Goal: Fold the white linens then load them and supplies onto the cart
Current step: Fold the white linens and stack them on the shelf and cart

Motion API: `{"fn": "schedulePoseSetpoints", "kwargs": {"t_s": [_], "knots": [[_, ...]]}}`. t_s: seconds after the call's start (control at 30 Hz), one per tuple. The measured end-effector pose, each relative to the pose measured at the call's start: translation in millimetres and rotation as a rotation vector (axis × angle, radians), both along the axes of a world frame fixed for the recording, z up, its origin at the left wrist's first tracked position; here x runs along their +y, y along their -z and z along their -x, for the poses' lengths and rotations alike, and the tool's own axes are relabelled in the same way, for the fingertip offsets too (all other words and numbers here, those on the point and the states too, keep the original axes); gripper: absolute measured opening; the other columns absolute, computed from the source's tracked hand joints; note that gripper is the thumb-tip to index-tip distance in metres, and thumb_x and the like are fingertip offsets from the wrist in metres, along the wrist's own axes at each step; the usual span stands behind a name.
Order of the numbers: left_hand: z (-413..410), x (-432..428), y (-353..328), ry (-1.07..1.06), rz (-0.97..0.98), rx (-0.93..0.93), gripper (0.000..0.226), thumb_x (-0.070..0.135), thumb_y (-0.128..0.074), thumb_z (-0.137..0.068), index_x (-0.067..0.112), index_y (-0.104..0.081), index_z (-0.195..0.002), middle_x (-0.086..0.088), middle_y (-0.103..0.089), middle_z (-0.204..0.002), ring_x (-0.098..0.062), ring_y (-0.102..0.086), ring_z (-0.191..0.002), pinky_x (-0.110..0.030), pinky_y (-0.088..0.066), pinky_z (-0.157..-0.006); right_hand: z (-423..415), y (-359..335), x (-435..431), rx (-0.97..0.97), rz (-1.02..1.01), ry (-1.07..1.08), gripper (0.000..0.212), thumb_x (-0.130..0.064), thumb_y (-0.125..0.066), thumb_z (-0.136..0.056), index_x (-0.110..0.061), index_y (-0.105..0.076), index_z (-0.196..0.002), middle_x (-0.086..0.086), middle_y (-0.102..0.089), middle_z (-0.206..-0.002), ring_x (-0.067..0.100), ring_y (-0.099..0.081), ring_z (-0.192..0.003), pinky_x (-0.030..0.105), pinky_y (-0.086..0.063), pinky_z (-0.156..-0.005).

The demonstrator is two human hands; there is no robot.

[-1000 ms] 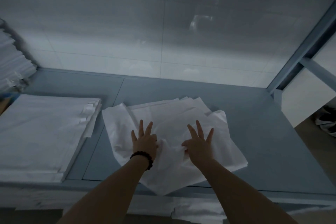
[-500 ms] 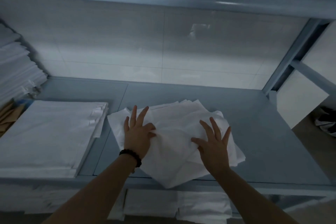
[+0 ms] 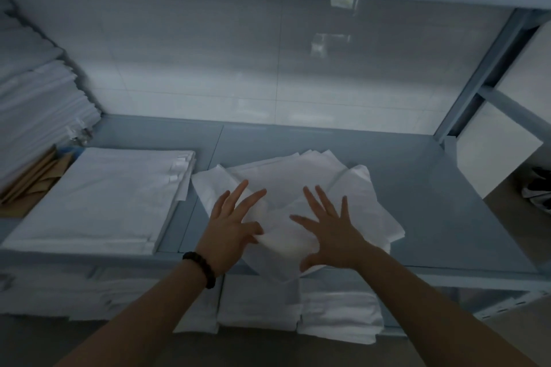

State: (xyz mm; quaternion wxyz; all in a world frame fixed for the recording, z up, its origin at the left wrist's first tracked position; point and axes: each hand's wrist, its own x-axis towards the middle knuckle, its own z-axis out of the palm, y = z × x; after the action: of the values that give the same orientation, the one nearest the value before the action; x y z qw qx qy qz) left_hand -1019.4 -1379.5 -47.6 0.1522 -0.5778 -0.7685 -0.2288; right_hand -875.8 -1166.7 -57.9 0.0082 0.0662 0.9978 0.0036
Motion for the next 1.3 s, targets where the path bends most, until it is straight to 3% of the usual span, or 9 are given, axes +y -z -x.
{"fn": "schedulePoseSetpoints", "kwargs": {"t_s": [0.13,0.27,0.4,0.6,0.77,0.93,1.03,1.13,1.3], "knots": [[-8.9,-21.9,6.2,-0.027,0.114,0.057,0.034,0.024,-0.094,-0.049,0.031,-0.064,-0.064,-0.009,-0.051,-0.140,-0.039,-0.025,-0.138,-0.063,-0.023,-0.104,1.2,10.6,-37.4,0.138,-0.115,-0.088,0.024,-0.049,-0.078,-0.067,-0.033,-0.070,-0.083,0.001,0.000,-0.159,0.036,0.012,-0.145,0.074,0.009,-0.103],[-16.1,-39.9,18.7,-0.037,0.242,0.060,0.036,0.046,-0.091,-0.045,0.039,-0.065,-0.068,-0.005,-0.045,-0.145,-0.037,-0.022,-0.138,-0.065,-0.022,-0.104,-12.0,33.4,-64.5,0.294,-0.117,0.044,0.028,-0.035,-0.090,-0.051,-0.031,-0.062,-0.054,0.006,-0.045,-0.146,0.037,-0.026,-0.140,0.076,-0.015,-0.103],[-32.2,-29.1,28.0,-0.050,0.379,0.068,0.051,0.070,-0.077,-0.048,0.039,-0.069,-0.088,-0.002,-0.025,-0.156,-0.036,-0.017,-0.142,-0.066,-0.013,-0.109,-25.5,53.5,-77.0,0.312,-0.057,0.156,0.022,-0.040,-0.087,-0.056,-0.032,-0.067,-0.062,0.008,-0.044,-0.147,0.035,-0.024,-0.142,0.070,-0.014,-0.104],[-64.0,4.8,37.9,-0.130,0.315,0.122,0.024,0.054,-0.077,-0.064,0.034,-0.066,-0.058,0.001,-0.036,-0.150,-0.032,-0.015,-0.143,-0.058,-0.006,-0.110,-41.1,53.1,-45.7,0.386,-0.005,0.117,0.049,-0.074,-0.054,-0.071,-0.037,-0.071,-0.100,0.009,-0.039,-0.150,0.032,-0.017,-0.143,0.069,-0.008,-0.106],[-74.4,1.3,43.4,-0.172,0.525,0.079,0.037,0.050,-0.091,-0.039,0.032,-0.062,-0.052,-0.003,-0.050,-0.142,-0.041,-0.040,-0.132,-0.058,-0.014,-0.106,-63.2,47.8,31.4,0.346,0.038,0.268,0.072,-0.079,-0.036,-0.076,-0.028,-0.067,-0.117,0.010,-0.036,-0.152,0.035,-0.020,-0.144,0.076,-0.010,-0.102],[-103.2,33.5,47.8,-0.202,0.658,-0.045,0.095,0.078,-0.078,-0.028,0.027,-0.073,-0.108,-0.016,-0.049,-0.141,-0.047,-0.045,-0.126,-0.062,-0.019,-0.099,-70.0,71.4,103.4,-0.041,0.029,0.370,0.103,-0.093,-0.003,-0.063,-0.041,-0.020,-0.149,-0.004,0.014,-0.160,0.019,0.037,-0.136,0.068,0.017,-0.104],[-126.1,71.8,55.4,-0.264,0.704,-0.092,0.115,0.084,-0.070,-0.036,0.029,-0.054,-0.136,-0.019,-0.044,-0.145,-0.054,-0.039,-0.127,-0.066,-0.012,-0.102,-54.4,81.6,128.9,-0.169,0.072,0.353,0.113,-0.099,0.001,-0.051,-0.045,-0.001,-0.150,-0.002,0.014,-0.161,0.018,0.039,-0.135,0.069,0.020,-0.101],[-129.6,94.5,87.6,-0.366,0.777,-0.129,0.095,0.079,-0.043,-0.077,0.041,0.005,-0.150,-0.013,0.008,-0.160,-0.053,0.011,-0.140,-0.069,0.029,-0.096,-33.3,87.2,142.2,-0.309,0.129,0.302,0.120,-0.104,-0.010,-0.043,-0.047,0.007,-0.148,0.005,0.011,-0.161,0.024,0.030,-0.142,0.071,0.019,-0.101],[-112.2,97.3,113.8,-0.399,0.874,-0.197,0.073,0.071,-0.029,-0.088,0.044,0.000,-0.149,-0.002,0.007,-0.162,-0.046,0.006,-0.144,-0.071,0.024,-0.095,-20.8,98.2,149.8,-0.394,0.121,0.257,0.119,-0.105,-0.015,-0.042,-0.051,0.008,-0.146,0.011,0.007,-0.161,0.028,0.024,-0.144,0.074,0.017,-0.099]]}}
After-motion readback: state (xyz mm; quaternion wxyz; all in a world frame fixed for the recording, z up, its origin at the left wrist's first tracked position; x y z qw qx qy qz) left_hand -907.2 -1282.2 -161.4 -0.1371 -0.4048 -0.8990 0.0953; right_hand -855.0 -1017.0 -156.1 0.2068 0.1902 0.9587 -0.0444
